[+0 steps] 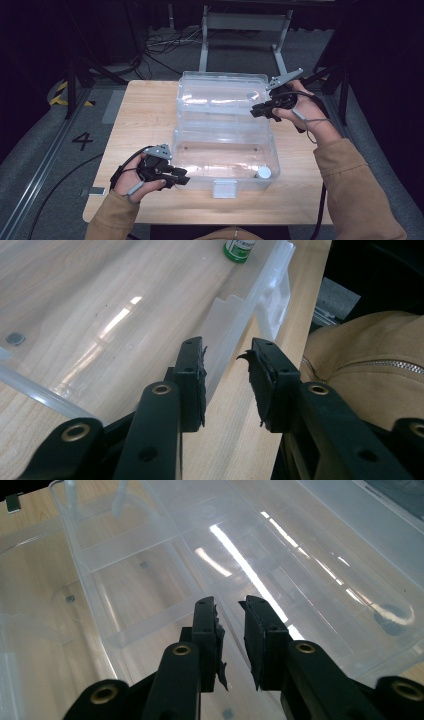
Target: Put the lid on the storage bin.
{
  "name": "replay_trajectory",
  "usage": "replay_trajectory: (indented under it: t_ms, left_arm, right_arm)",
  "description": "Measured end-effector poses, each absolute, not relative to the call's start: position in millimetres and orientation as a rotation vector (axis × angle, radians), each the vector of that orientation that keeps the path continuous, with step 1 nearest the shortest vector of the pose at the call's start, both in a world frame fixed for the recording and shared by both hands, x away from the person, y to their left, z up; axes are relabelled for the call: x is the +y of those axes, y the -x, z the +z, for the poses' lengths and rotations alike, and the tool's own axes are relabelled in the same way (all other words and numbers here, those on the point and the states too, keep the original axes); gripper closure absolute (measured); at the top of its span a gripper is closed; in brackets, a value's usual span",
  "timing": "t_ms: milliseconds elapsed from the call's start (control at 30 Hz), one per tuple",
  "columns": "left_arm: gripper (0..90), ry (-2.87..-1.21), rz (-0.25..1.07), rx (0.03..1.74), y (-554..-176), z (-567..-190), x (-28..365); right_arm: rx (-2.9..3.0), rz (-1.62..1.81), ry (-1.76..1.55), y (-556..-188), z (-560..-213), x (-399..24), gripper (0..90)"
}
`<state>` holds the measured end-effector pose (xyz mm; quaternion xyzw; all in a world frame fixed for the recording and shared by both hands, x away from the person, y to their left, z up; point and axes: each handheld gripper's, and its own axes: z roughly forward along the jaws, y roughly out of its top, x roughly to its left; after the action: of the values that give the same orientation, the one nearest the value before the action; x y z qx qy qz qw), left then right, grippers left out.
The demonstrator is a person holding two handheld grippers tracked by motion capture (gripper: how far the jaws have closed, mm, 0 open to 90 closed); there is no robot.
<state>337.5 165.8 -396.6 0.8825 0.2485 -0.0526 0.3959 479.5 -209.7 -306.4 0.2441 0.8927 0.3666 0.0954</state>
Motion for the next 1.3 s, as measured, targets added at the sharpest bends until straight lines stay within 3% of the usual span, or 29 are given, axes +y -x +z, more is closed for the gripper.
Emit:
replay_trajectory:
  t_ms: [333, 1300]
  left_arm:
    - [76.7, -2.22, -0.113, 0.649, -339, -400, 166]
    - [76.9, -2.219, -0.121, 0.662, -339, -400, 166]
  right_arm:
    - [2.65, 1.087, -0.714, -474, -305, -210, 77.2]
    - [2.66, 1.088, -0.652, -453, -299, -211, 78.8]
